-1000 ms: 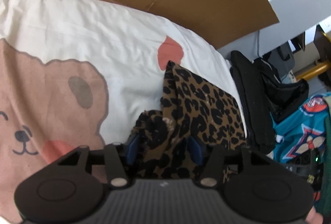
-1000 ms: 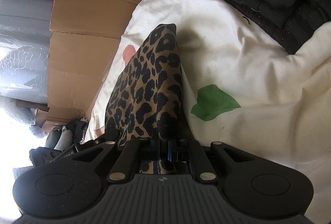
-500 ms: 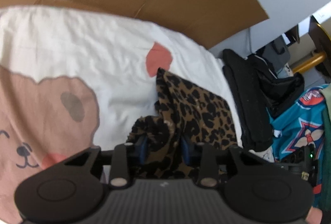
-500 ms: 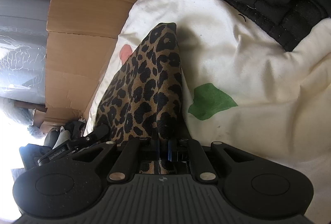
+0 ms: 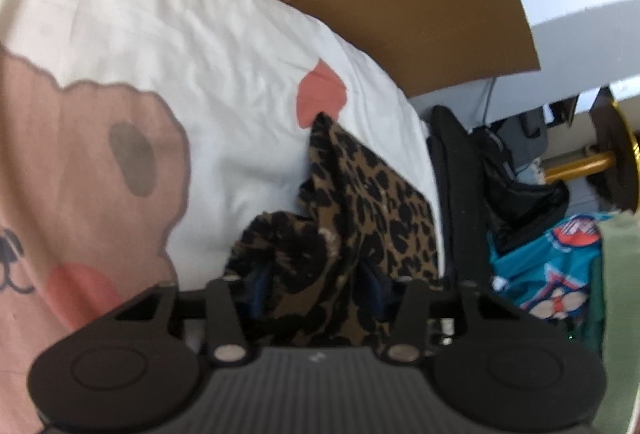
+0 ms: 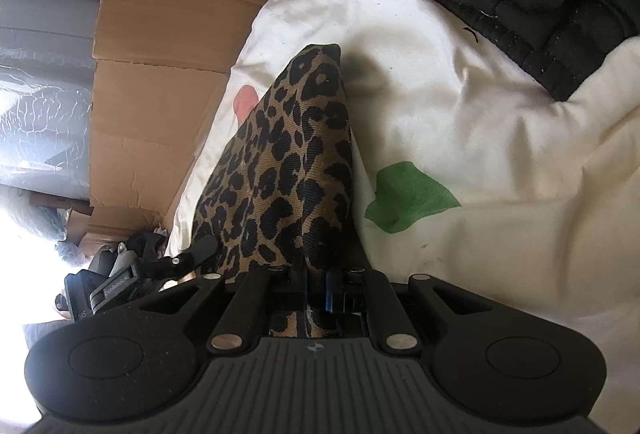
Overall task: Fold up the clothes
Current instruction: 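Lift the leopard-print bundle with both grippers off the duvet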
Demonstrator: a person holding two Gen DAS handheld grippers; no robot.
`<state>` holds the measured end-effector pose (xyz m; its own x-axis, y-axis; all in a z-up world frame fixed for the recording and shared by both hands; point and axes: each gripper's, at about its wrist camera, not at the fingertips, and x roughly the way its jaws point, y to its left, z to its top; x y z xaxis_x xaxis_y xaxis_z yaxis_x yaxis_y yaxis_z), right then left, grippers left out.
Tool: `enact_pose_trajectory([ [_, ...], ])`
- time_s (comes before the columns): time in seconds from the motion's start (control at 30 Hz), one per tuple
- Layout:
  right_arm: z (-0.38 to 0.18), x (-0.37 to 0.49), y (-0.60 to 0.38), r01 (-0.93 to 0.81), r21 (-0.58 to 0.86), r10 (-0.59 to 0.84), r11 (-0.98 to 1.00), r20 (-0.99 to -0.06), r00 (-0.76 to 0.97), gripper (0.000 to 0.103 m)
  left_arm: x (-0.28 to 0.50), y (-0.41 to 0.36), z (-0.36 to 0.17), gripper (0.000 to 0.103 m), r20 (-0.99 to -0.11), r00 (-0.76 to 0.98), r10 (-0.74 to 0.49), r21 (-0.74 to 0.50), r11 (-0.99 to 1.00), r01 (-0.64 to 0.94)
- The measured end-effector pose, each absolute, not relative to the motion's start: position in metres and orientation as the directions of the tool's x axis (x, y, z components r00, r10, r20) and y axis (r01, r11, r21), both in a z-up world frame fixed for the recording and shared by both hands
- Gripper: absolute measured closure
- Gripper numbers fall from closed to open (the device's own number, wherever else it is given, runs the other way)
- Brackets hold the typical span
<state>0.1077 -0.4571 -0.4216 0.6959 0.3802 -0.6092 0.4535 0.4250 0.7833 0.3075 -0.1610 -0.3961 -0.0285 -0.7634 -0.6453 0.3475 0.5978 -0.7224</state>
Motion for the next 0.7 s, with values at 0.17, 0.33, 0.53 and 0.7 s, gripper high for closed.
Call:
enact_pose_trajectory([
  [0.17, -0.420, 0.106, -0.460, 0.449, 0.789, 0.377, 0.418, -0.601, 0.704, 0.090, 0.309, -0.159, -0.395, 0.070, -0.650, -0.023, -0.759, -0.712, 0.600, 0.365],
  [0.33, -0.424, 0.099, -0.465, 0.444, 0.832, 0.379, 0.332, -0.549, 0.745, 0.077, 0.310, -0.159, -0.397, 0.070, -0.649, -0.020, -0.760, -0.716, 0.602, 0.353],
  [0.53, -0.430, 0.104, -0.460, 0.457, 0.836, 0.379, 0.304, -0.547, 0.747, 0.076, 0.309, -0.162, -0.396, 0.075, -0.662, -0.009, -0.749, -0.699, 0.613, 0.369],
  [0.7, -0.426, 0.113, -0.452, 0.450, 0.812, 0.375, 0.372, -0.575, 0.727, 0.095, 0.303, -0.167, -0.387, 0.081, -0.692, 0.018, -0.722, -0.654, 0.636, 0.410],
])
